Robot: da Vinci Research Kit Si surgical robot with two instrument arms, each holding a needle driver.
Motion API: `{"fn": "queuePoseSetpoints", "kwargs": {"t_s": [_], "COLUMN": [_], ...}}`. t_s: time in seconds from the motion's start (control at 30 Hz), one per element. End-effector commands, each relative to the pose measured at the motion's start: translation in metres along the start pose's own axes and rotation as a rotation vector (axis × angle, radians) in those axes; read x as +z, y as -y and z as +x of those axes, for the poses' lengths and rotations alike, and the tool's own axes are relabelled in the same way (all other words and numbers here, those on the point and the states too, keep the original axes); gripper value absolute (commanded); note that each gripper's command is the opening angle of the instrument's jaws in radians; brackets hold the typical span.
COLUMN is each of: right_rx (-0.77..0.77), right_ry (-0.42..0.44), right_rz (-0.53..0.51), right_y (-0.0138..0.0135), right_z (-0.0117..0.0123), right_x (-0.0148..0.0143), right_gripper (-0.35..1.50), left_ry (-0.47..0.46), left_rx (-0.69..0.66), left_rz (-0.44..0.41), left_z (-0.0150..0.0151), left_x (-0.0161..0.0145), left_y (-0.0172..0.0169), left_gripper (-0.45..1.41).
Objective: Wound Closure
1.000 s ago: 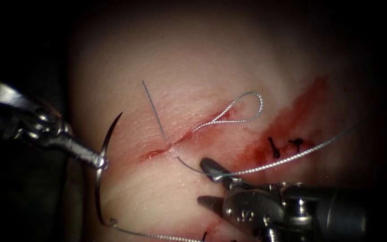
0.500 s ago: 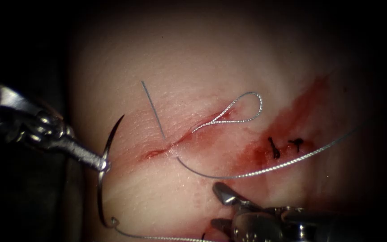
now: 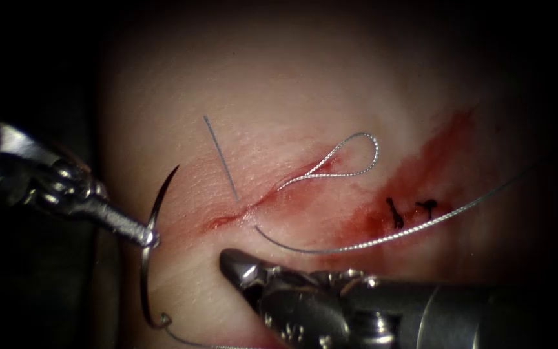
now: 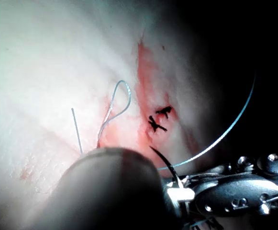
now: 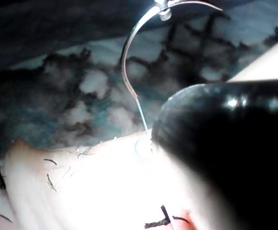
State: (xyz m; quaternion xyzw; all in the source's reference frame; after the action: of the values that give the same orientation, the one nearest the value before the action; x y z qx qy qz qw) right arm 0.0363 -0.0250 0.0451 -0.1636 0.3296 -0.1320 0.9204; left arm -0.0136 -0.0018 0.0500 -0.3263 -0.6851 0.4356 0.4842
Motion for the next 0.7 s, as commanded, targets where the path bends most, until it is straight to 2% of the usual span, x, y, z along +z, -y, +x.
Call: {"fn": "queuePoseSetpoints", "kwargs": {"t_s": [0.03, 0.17, 0.23, 0.3, 0.4, 0.43, 0.53, 0.6, 0.7], "right_rx": [-0.001, -0.009, -0.010, -0.012, -0.026, -0.026, -0.023, -0.023, -0.017], "right_ry": [0.014, 0.035, 0.043, 0.049, 0.067, 0.078, 0.100, 0.121, 0.162], "right_rz": [-0.004, -0.011, -0.015, -0.020, -0.034, -0.036, -0.035, -0.024, 0.014], "right_y": [-0.0007, -0.0014, -0.0014, -0.0011, -0.0008, -0.0007, -0.0002, 0.0003, 0.0009], "right_z": [-0.0002, -0.0013, -0.0016, -0.0019, -0.0022, -0.0023, -0.0024, -0.0023, -0.0023], "right_x": [0.0005, 0.0002, 0.0002, 0.0003, 0.0004, 0.0004, 0.0003, 0.0001, 0.0001], "right_gripper": [0.46, 0.63, 0.63, 0.48, 0.43, 0.46, 0.80, 0.80, 0.44], "left_ry": [0.000, 0.000, 0.000, 0.000, 0.000, 0.000, 0.000, 0.000, 0.000], "left_rx": [0.000, 0.000, 0.000, 0.000, 0.000, 0.000, 0.000, 0.000, 0.000], "left_rz": [0.000, 0.000, 0.000, 0.000, 0.000, 0.000, 0.000, 0.000, 0.000], "left_z": [0.0003, 0.0003, 0.0003, 0.0003, 0.0003, 0.0003, 0.0002, 0.0002, 0.0002], "left_x": [0.0004, 0.0004, 0.0004, 0.0004, 0.0004, 0.0004, 0.0004, 0.0004, 0.0004], "left_y": [0.0005, 0.0005, 0.0005, 0.0005, 0.0005, 0.0005, 0.0005, 0.0005, 0.0005], "left_gripper": [-0.45, -0.45, -0.45, -0.45, -0.45, -0.45, -0.45, -0.45, -0.45]}}
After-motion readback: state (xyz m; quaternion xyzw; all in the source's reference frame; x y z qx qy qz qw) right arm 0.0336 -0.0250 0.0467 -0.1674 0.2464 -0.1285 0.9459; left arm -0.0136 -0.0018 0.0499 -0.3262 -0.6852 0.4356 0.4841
